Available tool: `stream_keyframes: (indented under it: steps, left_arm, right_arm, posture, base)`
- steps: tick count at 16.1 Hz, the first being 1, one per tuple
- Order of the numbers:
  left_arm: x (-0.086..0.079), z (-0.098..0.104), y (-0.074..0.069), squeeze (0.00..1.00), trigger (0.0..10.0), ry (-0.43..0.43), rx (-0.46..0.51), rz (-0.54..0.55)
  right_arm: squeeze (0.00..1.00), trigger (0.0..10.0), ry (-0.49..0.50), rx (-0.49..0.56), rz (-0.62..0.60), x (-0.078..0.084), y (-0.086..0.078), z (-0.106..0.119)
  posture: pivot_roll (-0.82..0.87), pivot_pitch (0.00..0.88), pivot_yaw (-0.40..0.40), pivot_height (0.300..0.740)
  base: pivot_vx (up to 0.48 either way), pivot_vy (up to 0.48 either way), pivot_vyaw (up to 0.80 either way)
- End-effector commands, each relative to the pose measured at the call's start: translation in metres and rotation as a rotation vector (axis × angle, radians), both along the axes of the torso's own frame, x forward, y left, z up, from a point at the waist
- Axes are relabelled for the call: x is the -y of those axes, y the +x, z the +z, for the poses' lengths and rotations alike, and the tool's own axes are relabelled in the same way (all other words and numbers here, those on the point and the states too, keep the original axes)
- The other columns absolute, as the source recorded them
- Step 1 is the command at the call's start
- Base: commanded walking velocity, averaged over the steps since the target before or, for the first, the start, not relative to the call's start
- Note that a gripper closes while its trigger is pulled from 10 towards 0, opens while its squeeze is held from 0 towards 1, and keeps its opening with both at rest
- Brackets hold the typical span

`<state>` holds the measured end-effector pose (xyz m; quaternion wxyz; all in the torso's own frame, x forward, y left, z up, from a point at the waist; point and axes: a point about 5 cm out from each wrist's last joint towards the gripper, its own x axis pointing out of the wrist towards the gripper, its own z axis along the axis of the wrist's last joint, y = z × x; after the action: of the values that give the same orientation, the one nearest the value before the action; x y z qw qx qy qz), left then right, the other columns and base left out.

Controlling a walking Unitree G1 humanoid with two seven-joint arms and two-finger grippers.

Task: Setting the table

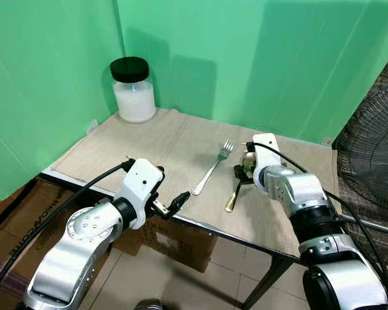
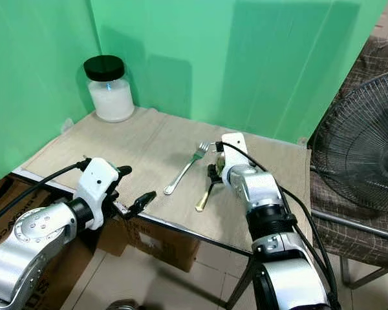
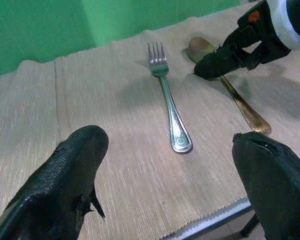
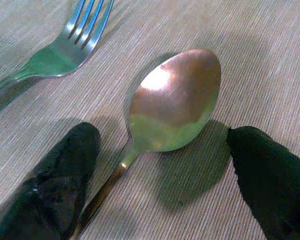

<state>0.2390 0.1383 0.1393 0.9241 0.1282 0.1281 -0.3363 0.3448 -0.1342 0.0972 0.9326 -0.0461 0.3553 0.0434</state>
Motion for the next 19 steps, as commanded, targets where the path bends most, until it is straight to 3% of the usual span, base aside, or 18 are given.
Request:
stream_keyframes:
  steps: [1, 2, 3, 5, 7, 19]
  left_arm:
    - [0.0025, 0.0019, -0.0031, 0.00, 10.0, 0.002, -0.001, -0.027]
    - [0.0027, 0.0017, -0.0034, 0.00, 10.0, 0.005, -0.003, -0.032]
    - [0.0028, 0.0016, -0.0034, 0.00, 10.0, 0.006, -0.003, -0.034]
    - [0.0030, 0.0006, -0.0030, 0.00, 10.0, 0.005, -0.003, -0.033]
    - [0.0037, -0.0001, -0.0036, 0.00, 10.0, 0.006, -0.005, -0.035]
    - [0.0042, -0.0014, -0.0018, 0.00, 10.0, 0.025, 0.009, -0.031]
  right_arm:
    - [0.00, 2.3, 0.010, -0.059, -0.015, 0.0028, -0.0034, -0.0038]
    - [0.00, 2.0, 0.010, -0.068, -0.020, 0.0036, -0.0040, -0.0026]
    - [0.00, 1.1, 0.022, -0.080, -0.028, 0.0046, -0.0050, -0.0013]
    - [0.00, 1.0, 0.032, -0.095, -0.037, 0.0057, -0.0072, -0.0012]
    - [0.00, 0.2, 0.045, -0.104, -0.051, 0.0070, -0.0090, -0.0028]
    - [0.00, 0.0, 0.082, -0.077, -0.062, 0.0030, -0.0050, 0.0013]
  posture:
    - [0.15, 0.000, -0.039, 0.740]
    - [0.15, 0.000, -0.040, 0.740]
    - [0.15, 0.000, -0.042, 0.740]
    - [0.14, 0.000, -0.045, 0.740]
    - [0.15, 0.000, -0.048, 0.740]
    - [0.15, 0.000, -0.047, 0.740]
  base:
    - [0.000, 0.000, 0.00]
    - [0.000, 0.000, 0.00]
    - [0.000, 0.000, 0.00]
    - [0.000, 0.000, 0.00]
    - [0.000, 0.000, 0.00]
    - [0.000, 0.000, 0.00]
